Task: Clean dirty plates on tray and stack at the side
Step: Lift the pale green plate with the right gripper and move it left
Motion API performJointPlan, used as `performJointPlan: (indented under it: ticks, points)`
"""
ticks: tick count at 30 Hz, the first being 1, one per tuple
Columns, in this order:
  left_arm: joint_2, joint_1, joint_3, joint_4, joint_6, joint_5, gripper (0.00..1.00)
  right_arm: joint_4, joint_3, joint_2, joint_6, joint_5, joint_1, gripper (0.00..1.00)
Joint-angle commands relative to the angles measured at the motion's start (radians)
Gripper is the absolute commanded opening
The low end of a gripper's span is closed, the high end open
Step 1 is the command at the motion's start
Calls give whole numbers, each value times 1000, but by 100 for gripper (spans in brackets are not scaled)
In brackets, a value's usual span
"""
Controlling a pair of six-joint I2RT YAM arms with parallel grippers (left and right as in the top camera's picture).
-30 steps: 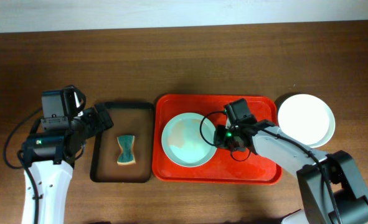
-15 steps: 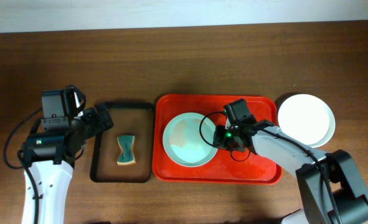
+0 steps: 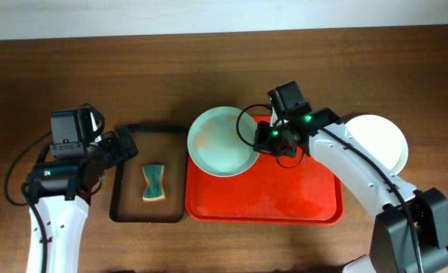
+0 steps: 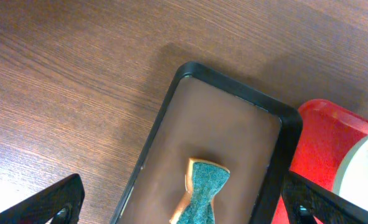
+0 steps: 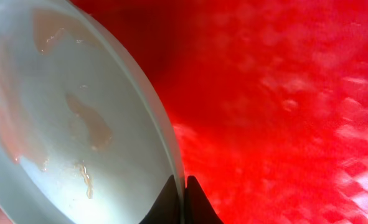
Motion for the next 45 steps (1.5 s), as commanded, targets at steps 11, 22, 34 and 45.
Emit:
performJointPlan:
  ticks: [11,22,34,45]
  points:
    - [-7,3,8,0,-13,-3,99,121,19,6,82,-89,119,4]
    - [-7,3,8,0,-13,-3,99,156,63,-2,26,112,117,4]
    - [-7,3,8,0,-13,-3,99,2,268,24,3,549,306,4]
    - [-7,3,8,-1,-13,-3,99,248,268,129,-239,986,522,4]
